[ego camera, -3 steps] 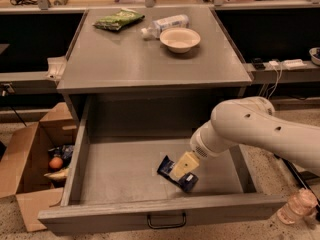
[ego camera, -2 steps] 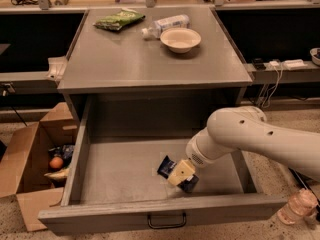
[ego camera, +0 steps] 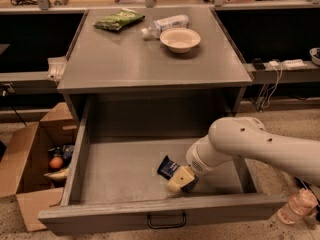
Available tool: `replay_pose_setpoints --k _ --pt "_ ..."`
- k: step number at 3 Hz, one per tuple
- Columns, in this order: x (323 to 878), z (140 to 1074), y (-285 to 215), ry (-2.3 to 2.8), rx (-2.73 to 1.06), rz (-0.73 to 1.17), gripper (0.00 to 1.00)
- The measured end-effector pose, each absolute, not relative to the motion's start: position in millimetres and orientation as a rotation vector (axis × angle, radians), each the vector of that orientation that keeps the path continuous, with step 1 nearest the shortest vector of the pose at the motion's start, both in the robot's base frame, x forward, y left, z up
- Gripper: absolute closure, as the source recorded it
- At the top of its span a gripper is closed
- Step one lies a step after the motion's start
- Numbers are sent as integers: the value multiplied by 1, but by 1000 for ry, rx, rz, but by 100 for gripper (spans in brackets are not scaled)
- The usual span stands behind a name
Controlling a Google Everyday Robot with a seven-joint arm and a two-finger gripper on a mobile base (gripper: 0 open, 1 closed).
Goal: Pick rxbar blueberry from top drawer and place on counter
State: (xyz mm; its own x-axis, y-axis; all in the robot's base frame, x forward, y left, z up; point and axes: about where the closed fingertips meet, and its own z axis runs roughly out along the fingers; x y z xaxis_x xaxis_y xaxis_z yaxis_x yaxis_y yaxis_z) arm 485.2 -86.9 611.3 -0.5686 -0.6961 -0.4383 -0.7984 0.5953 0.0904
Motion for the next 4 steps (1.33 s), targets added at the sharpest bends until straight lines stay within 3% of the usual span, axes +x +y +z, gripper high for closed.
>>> replay_pose_setpoints --k 1,4 --pt "487 590 -90 2491 -1181 388 16" --pt "488 601 -92 2498 -1171 384 85"
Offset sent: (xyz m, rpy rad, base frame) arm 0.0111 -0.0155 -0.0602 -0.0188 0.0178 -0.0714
